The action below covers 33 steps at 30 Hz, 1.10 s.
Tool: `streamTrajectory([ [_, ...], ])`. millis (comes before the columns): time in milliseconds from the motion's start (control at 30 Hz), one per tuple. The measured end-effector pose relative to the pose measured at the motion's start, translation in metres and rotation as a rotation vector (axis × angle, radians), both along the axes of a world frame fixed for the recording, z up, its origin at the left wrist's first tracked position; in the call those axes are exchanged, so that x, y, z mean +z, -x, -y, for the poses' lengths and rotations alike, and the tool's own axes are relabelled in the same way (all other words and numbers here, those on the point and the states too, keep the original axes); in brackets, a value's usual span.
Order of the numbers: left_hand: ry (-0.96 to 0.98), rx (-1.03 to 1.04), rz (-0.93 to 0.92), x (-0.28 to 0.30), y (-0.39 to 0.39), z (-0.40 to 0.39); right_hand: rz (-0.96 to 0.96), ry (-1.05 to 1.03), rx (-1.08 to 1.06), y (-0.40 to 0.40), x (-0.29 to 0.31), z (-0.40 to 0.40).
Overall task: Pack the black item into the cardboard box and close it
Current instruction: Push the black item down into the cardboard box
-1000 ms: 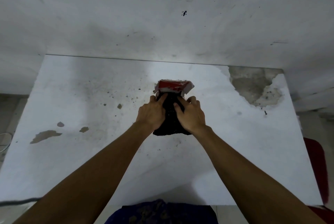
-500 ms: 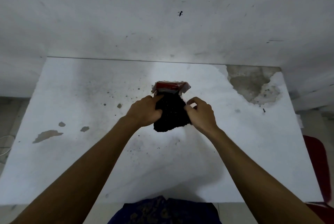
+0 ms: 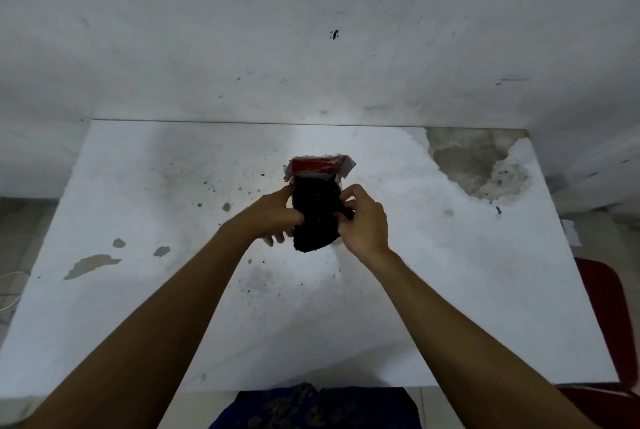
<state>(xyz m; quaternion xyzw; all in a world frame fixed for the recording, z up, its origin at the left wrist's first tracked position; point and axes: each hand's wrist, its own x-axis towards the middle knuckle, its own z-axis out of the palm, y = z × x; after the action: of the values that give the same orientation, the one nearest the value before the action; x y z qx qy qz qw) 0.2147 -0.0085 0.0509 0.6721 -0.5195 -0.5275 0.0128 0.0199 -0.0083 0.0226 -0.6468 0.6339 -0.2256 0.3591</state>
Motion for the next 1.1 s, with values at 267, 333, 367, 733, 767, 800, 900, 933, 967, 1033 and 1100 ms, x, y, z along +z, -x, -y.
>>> streamTrajectory([
  [267,0.126,0.294,-0.273,0.009,0.002,-0.016,-0.268,0.221,0.142,0.008,-0.004,-0.005],
  [333,0.212,0.346,-0.314,0.004,0.004,-0.022,-0.312,0.234,0.150,0.008,-0.005,-0.005],
  [367,0.272,0.368,-0.309,0.001,0.006,-0.025,-0.321,0.246,0.159,0.007,-0.006,-0.004],
  [733,0.224,0.668,-0.235,0.002,0.010,-0.029,-0.356,0.204,0.213,0.008,-0.018,-0.005],
  [767,0.140,0.619,-0.221,0.004,0.009,-0.027,-0.336,0.175,0.187,0.008,-0.018,-0.004],
  [800,0.085,0.566,-0.211,0.006,0.008,-0.026,-0.309,0.152,0.159,0.007,-0.017,-0.004],
  [900,0.100,0.587,-0.250,0.005,0.008,-0.022,-0.191,0.246,0.091,0.012,-0.015,-0.011],
  [933,0.120,0.626,-0.295,0.005,0.009,-0.021,-0.156,0.307,0.102,0.014,-0.013,-0.015],
  [967,0.143,0.649,-0.341,0.004,0.009,-0.021,-0.140,0.360,0.144,0.018,-0.013,-0.019],
  [1033,0.200,0.669,-0.401,0.000,0.012,-0.022,-0.191,0.413,0.271,0.023,-0.015,-0.023],
  [1100,0.267,0.673,-0.397,-0.005,0.017,-0.025,-0.274,0.418,0.326,0.026,-0.019,-0.022],
])
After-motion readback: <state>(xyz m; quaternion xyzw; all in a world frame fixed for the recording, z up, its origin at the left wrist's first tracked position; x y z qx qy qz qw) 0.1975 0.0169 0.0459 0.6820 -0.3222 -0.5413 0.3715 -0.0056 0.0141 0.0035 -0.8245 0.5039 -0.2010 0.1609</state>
